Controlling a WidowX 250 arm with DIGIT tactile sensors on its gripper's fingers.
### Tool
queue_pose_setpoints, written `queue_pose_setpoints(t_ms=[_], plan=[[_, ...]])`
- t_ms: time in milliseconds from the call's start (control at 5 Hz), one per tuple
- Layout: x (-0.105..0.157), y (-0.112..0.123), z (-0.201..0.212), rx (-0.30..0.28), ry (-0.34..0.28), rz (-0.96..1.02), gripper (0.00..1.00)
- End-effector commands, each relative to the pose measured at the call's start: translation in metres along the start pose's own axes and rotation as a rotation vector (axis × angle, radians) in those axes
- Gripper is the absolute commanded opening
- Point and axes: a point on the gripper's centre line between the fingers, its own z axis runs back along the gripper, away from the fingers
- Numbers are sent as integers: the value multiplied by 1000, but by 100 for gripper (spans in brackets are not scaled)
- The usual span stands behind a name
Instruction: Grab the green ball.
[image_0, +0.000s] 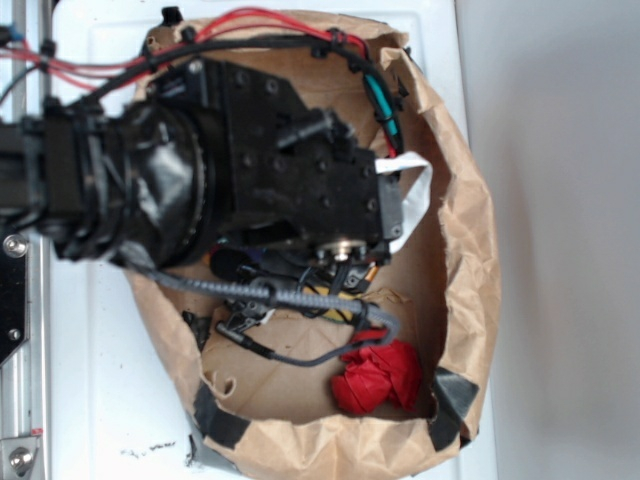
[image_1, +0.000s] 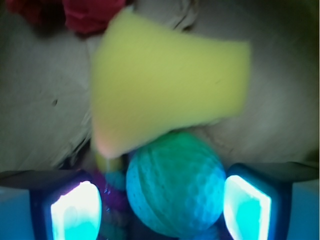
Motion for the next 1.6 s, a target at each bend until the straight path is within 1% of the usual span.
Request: queue_pose_setpoints(t_ms=[0,400,1000,1200,1400], plan=[[12,-4,11,47,-56,-1,100],[23,4,7,51,-47,19,100],[24,5,8,48,-52,20,100],[23,7,7,55,-63,35,0],[21,7,7,56,-66,40,0]])
